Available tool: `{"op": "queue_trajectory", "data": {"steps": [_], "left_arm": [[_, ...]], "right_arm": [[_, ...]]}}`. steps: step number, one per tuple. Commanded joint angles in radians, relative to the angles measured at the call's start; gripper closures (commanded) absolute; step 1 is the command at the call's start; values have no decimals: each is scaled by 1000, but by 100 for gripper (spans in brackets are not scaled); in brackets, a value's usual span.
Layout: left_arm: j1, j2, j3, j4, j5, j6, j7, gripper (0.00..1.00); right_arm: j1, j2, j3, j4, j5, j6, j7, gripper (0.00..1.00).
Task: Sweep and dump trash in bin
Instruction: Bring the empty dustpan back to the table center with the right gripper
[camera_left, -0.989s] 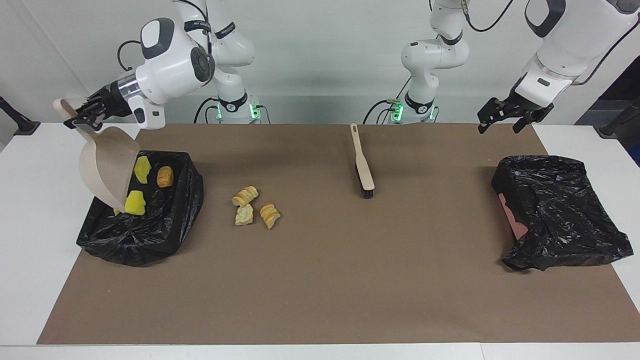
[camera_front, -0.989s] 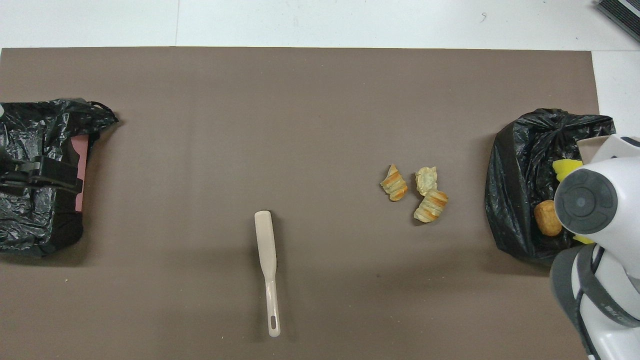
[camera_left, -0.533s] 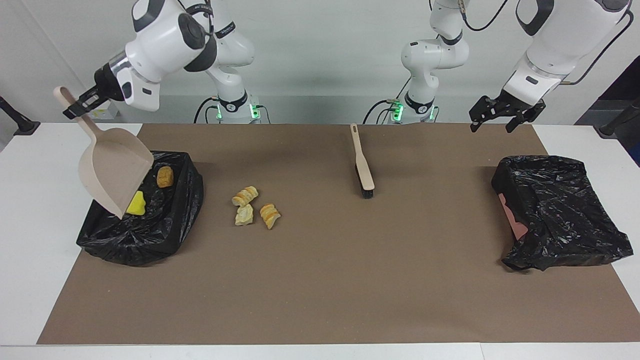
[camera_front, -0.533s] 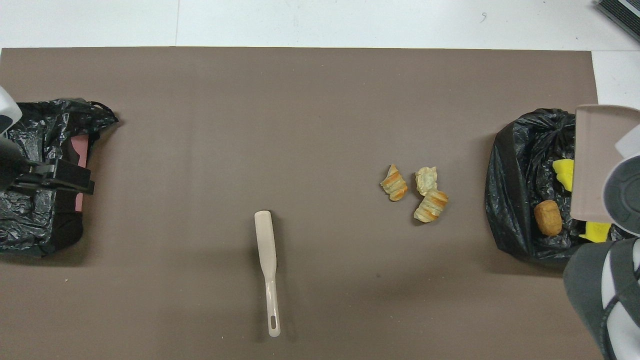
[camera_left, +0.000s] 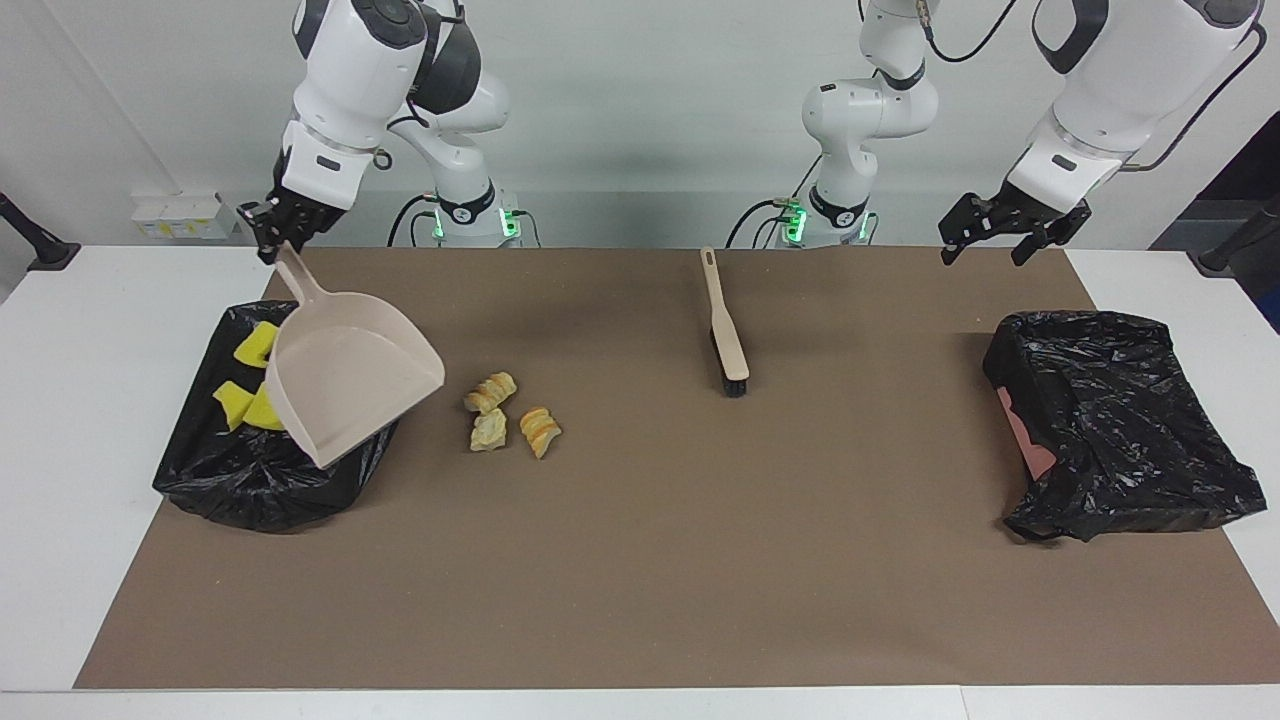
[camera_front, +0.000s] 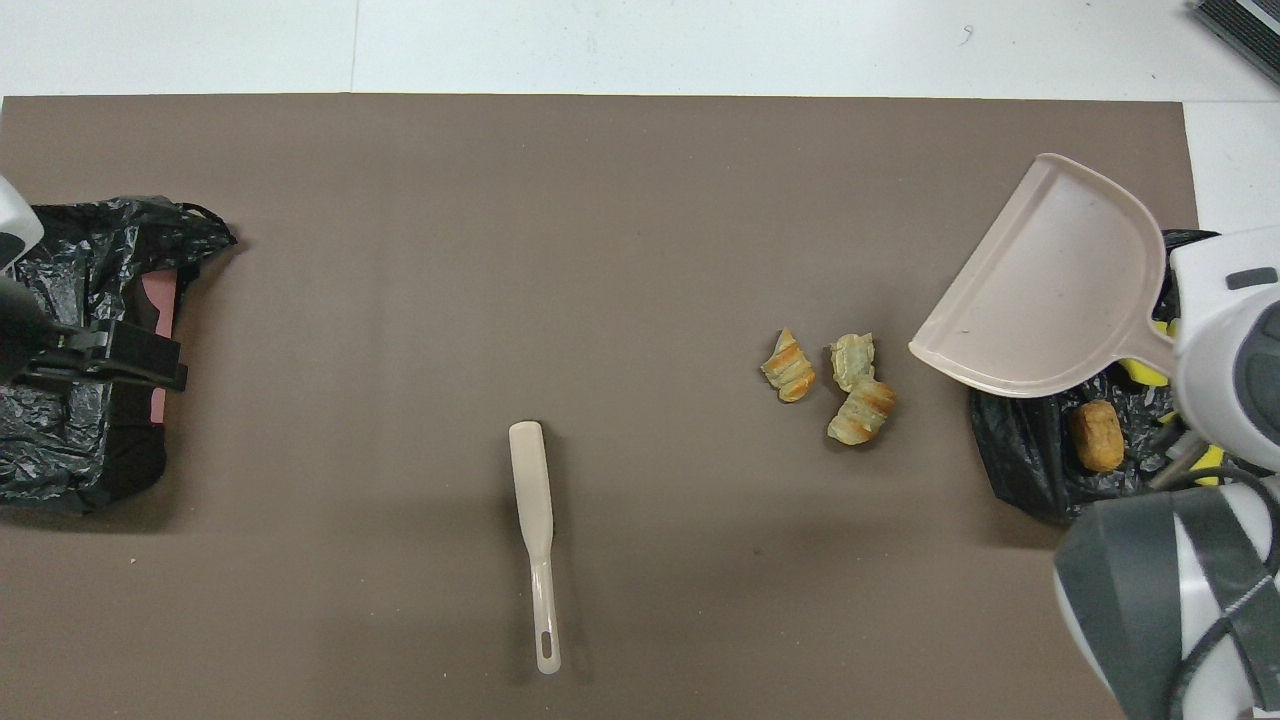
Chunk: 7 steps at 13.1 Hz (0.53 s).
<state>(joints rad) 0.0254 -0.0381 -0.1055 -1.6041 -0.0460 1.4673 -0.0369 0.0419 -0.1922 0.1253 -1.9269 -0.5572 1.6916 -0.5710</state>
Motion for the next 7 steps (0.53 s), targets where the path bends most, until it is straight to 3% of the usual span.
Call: {"op": "queue_trajectory", "data": {"steps": [1,3,5,7], "left_arm": [[-5,-31,6,-39,20,11,9,0],[-4,-42,6,-54,20,15,11,0],[-4,-45,6,-60,20,16,11,0],[-4,-52,6,-71,20,16,12,0]], "right_arm": [[70,55,25,25,107,-15,268,100],[130,129,27,81,234,-15,498,100],[258,254,27,155,278,-15,796,100],[308,380,28,259,336,10,992,100]]}}
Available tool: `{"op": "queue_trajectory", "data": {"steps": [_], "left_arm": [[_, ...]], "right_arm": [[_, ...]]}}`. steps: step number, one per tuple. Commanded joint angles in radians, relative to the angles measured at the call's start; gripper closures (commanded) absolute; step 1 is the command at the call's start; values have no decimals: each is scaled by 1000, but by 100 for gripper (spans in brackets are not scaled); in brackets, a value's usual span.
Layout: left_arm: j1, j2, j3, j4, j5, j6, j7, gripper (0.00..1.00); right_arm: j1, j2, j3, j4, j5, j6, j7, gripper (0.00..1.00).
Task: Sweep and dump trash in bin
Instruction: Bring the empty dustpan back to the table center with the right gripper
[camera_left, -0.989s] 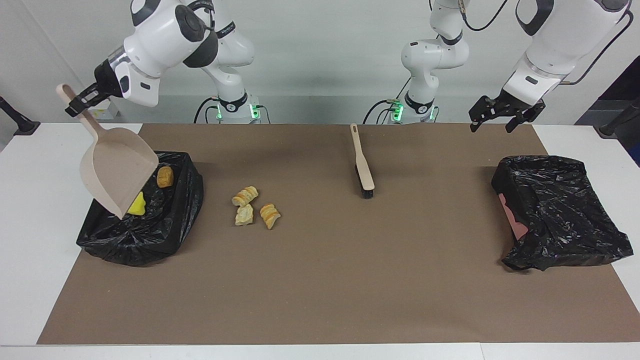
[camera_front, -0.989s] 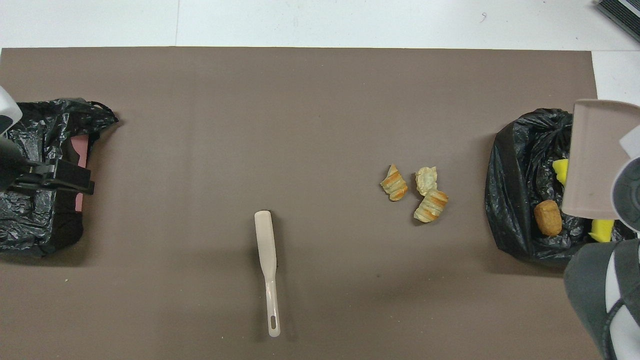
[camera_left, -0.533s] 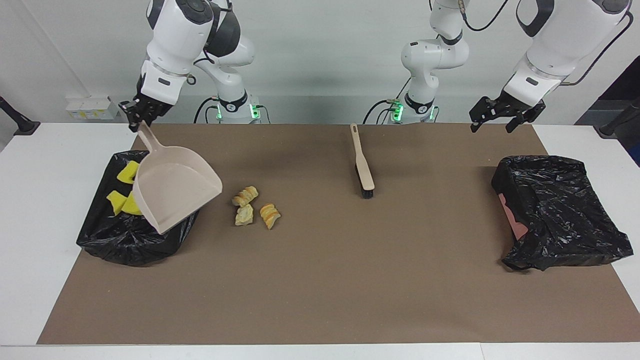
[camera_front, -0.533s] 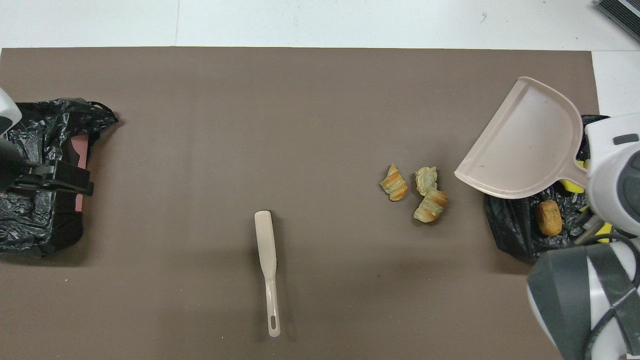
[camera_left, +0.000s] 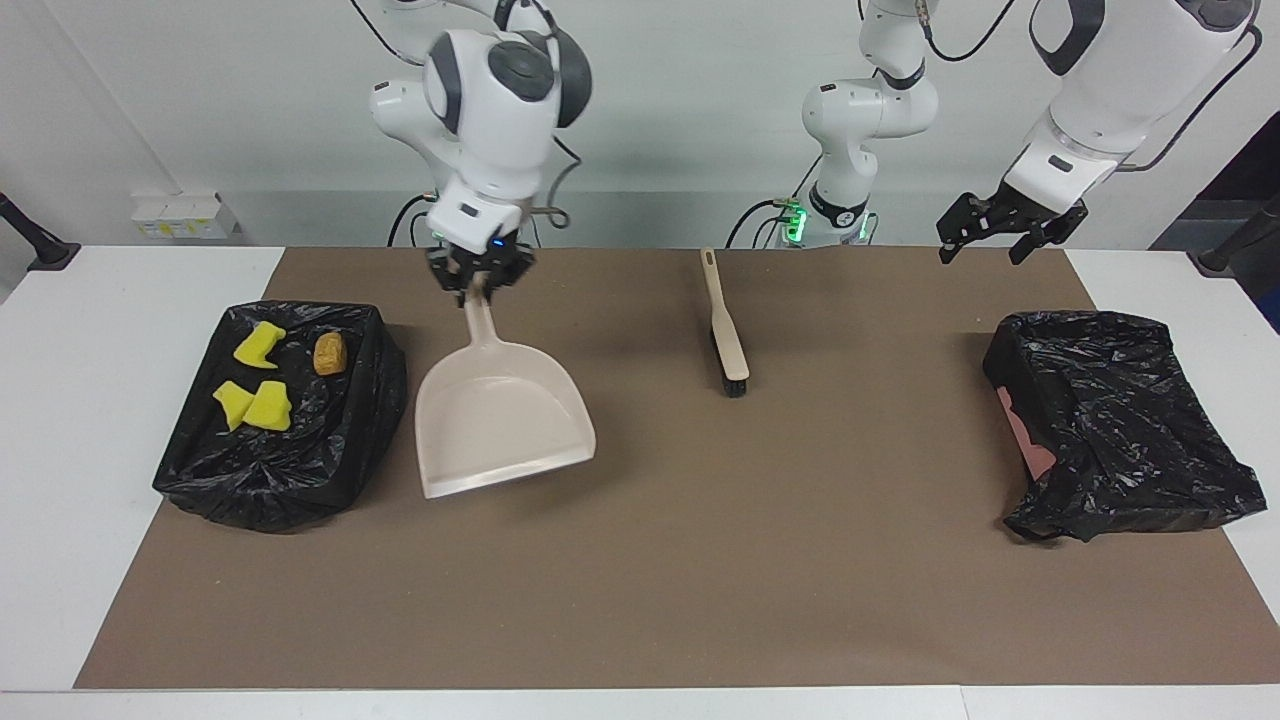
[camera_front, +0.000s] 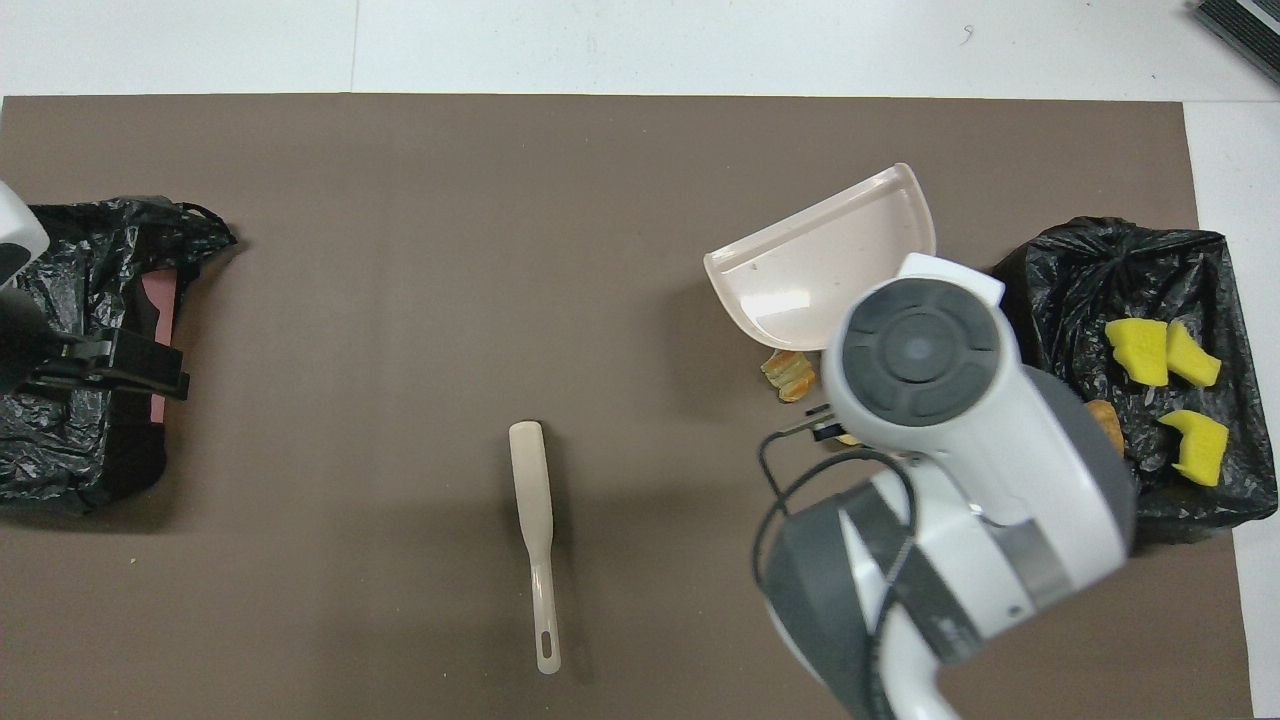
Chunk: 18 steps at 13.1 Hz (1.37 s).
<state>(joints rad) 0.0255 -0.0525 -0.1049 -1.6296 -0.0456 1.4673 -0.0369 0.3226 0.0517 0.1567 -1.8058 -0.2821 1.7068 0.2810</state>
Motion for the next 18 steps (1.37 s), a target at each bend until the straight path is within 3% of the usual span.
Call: {"op": "queue_trajectory", "data": {"steps": [1,4,7,13,14,16,18], "left_arm": [[-4,-41,5,-55,20,18,14,0],[-7,-46,5,-62,20,25,12,0],[-7,-46,5,-69,20,37,12,0],[-19,-30,5,-70,20,76,8,0],[-19,-29,4,-70,20,85,8,0],[-38,-9,5,-70,20,99,5,0],[-56,12,4,-73,20,132,-1,0]], "right_arm": [[54,202,-3,216,99,-4,183,100],[142,411,-3,454,113,17,369,100],[220,592,-3,629,139,135,499,100],[240,658,-3,591,204,316,498,100],[240,657,-3,589,202,310,498,95],[245,652,-3,576,202,316,485,72],[245,643,-3,554,201,315,449,56]]}}
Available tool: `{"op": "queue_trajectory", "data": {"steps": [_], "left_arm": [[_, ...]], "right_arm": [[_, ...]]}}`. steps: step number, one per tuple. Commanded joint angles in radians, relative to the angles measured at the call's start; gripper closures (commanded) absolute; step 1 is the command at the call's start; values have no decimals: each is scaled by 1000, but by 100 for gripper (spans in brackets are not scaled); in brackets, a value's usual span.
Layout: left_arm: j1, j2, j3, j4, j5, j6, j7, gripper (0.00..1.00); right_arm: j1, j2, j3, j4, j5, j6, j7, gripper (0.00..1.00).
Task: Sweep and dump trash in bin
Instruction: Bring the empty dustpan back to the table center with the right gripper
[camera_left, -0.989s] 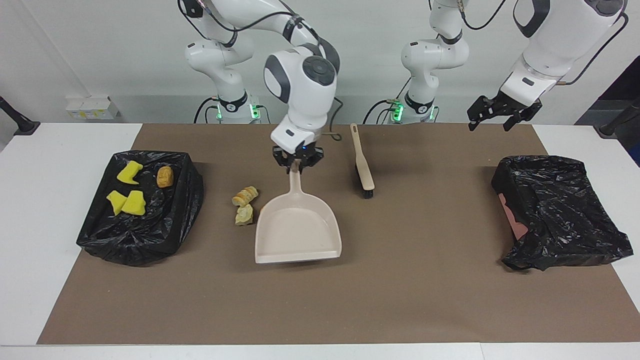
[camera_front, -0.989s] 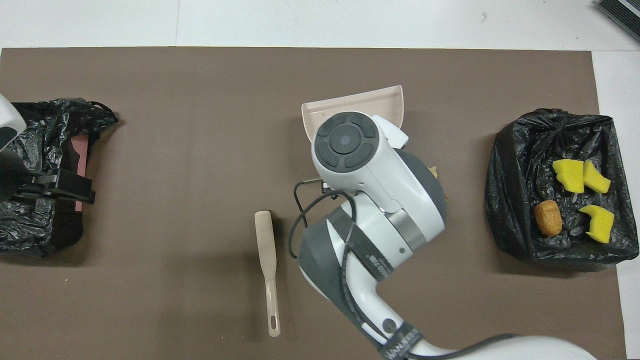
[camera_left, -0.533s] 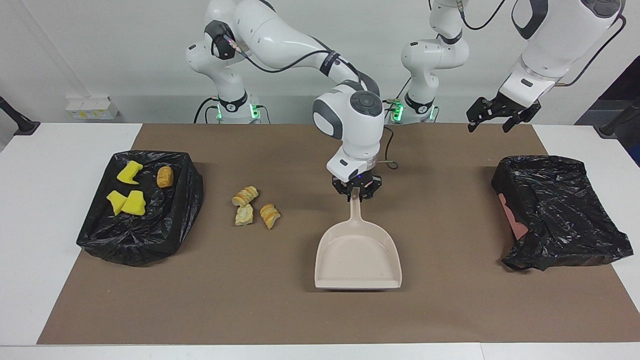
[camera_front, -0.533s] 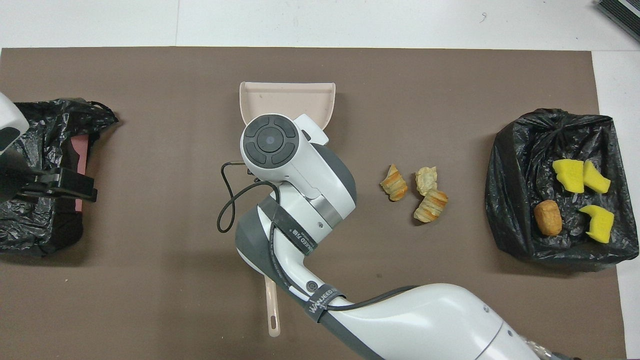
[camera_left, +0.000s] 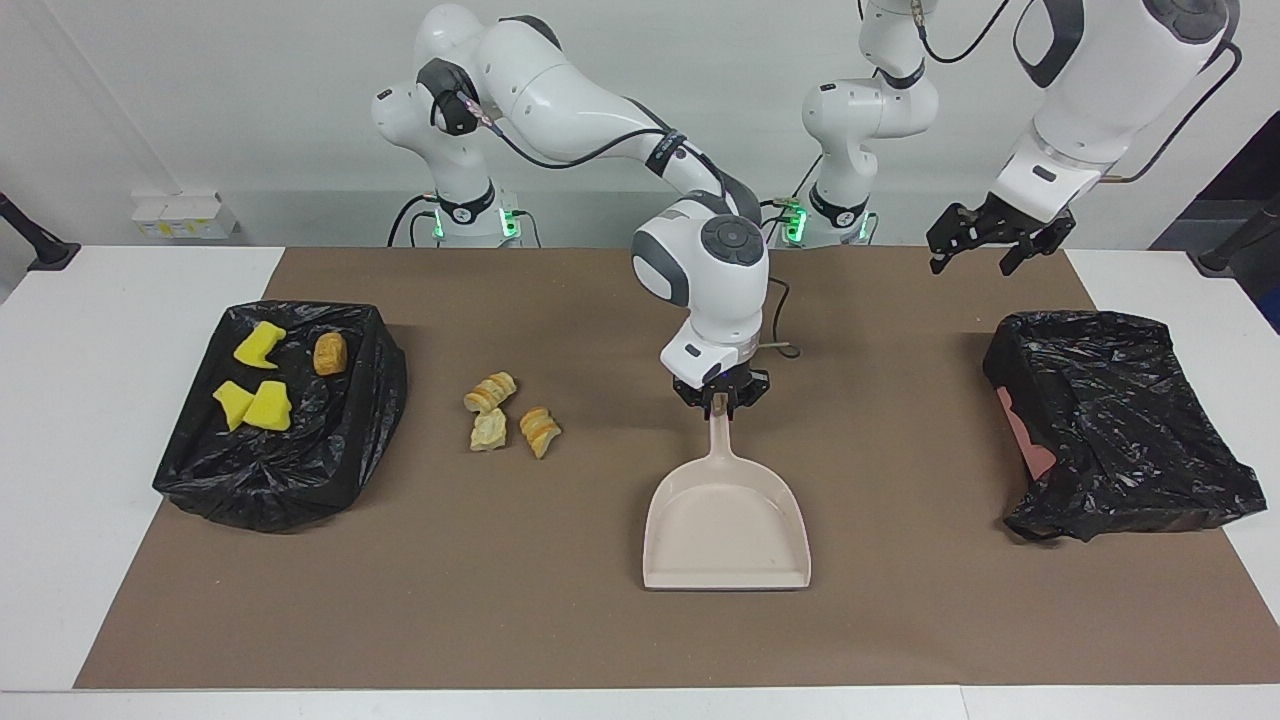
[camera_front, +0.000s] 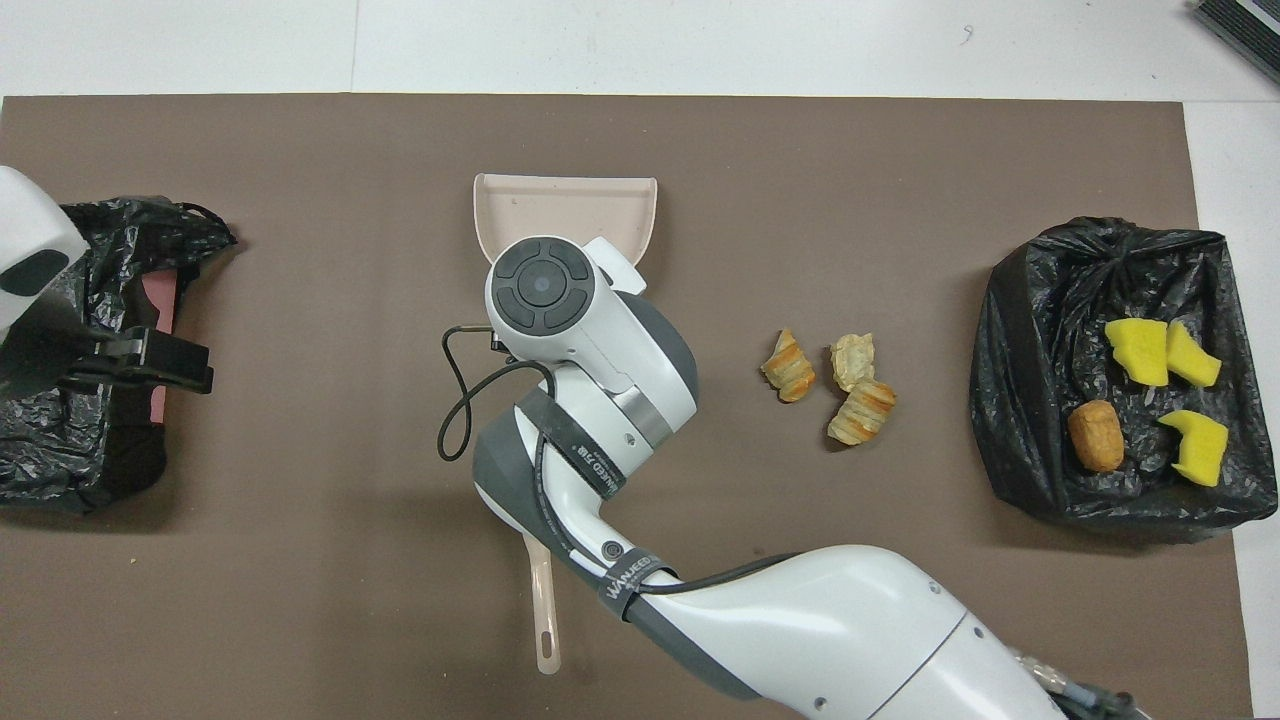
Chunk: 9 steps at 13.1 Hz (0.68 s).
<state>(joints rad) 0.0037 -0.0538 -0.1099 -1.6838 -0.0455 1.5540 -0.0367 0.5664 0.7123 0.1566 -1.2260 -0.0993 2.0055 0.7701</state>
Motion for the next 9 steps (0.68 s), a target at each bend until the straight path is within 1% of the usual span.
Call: {"op": "queue_trajectory", "data": {"steps": [1,2,3,4,5,6,8,9], "left_arm": [[-43,18,10,-30,19,69,-3,0],[-47,23,9,-42,19,90,-3,0],[-54,34,9,-49,19,124,-5,0],[-59,52,10,-50,19,153,-5,0],[-66,64,10,-47,19,173,-5,0],[-86,93,10,-39,19,195,-6,0],[-131,141,10,-39,36,256,-34,0],[-148,161,10,-39,39,280,-43,0]], "right_arm": [[9,-23,-3,-29,12,3,-41,35],[12,-57,-3,-41,12,-11,-45,19],[10,-104,-3,-79,18,-31,-57,0],[13,-152,-3,-122,26,-43,-64,0],[15,-204,4,-189,27,-44,-57,0],[13,-262,20,-270,33,-40,-57,0],[17,-373,40,-409,79,-27,-57,0],[20,-413,64,-462,90,-24,-46,0]]}}
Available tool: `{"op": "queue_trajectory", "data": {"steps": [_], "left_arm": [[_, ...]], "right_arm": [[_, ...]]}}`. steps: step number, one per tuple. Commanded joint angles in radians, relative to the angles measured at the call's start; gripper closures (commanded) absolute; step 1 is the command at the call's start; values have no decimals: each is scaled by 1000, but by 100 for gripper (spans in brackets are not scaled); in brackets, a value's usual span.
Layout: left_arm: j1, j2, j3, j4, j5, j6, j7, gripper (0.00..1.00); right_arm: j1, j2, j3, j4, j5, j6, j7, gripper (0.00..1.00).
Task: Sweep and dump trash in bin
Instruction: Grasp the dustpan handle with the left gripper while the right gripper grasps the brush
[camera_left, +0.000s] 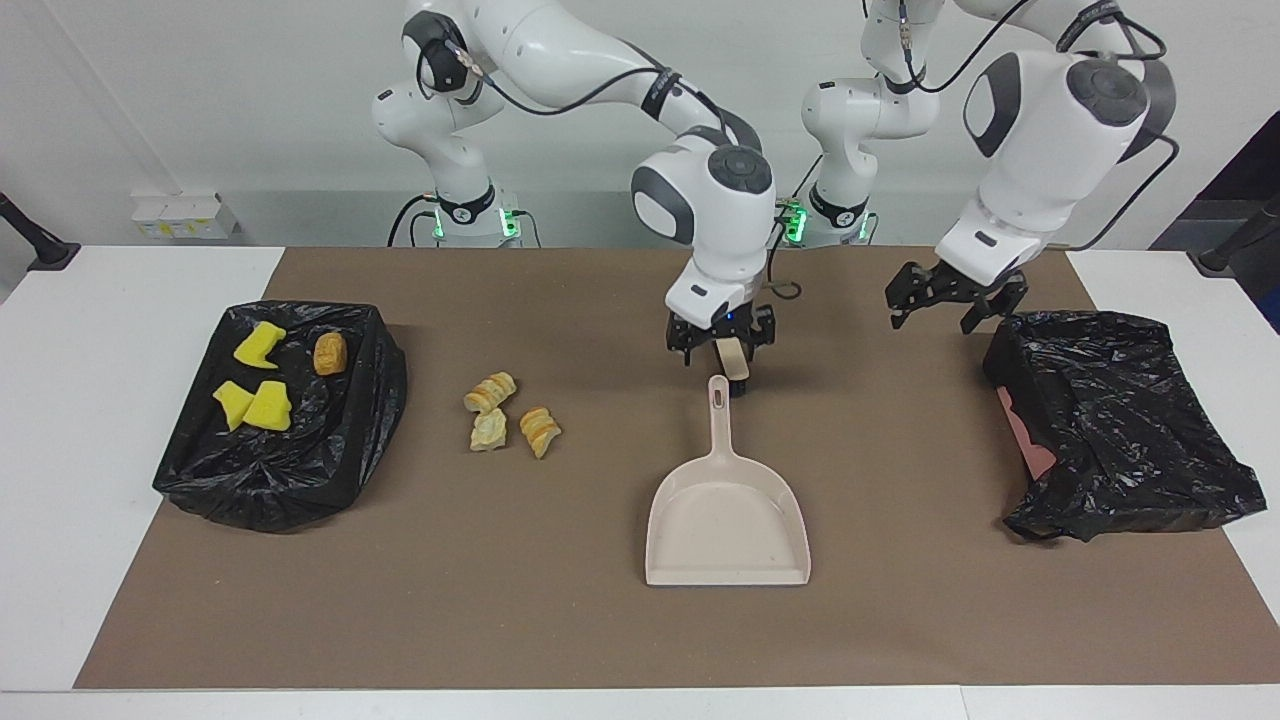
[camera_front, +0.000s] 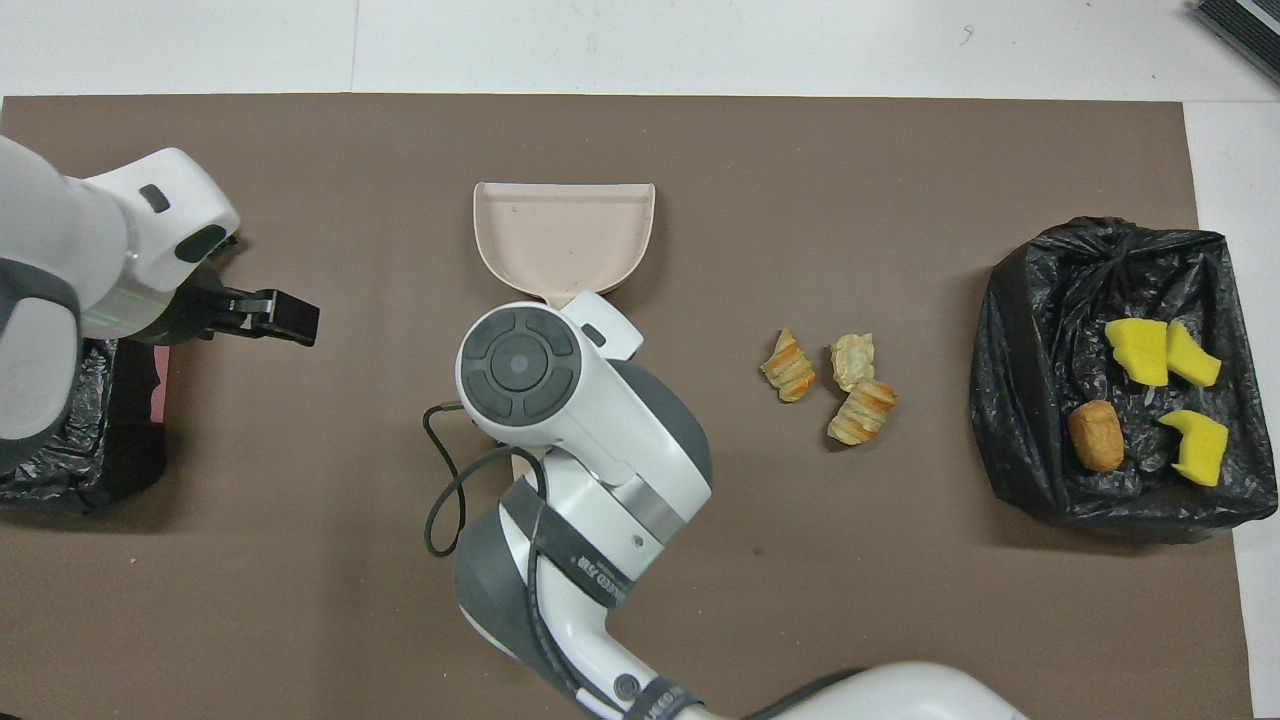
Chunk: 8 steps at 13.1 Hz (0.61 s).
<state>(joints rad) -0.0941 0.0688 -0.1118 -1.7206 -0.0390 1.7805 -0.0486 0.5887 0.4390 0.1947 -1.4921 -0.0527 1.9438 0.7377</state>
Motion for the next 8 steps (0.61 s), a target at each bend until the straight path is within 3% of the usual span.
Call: {"op": "queue_trajectory", "data": {"steps": [1,4,8], "left_arm": [[-73,57,12,-4,34,66,-42,0],[-182,144,12,-4,88,157,-196,0],[-251,219,12,-2,79,287,-285,0]], "right_arm": [[15,-173,46,-256,50,56,-3,0],[62,-270,48,-440,100,138,-7,0],[132,-263,48,-560,111,272,3,0]]}}
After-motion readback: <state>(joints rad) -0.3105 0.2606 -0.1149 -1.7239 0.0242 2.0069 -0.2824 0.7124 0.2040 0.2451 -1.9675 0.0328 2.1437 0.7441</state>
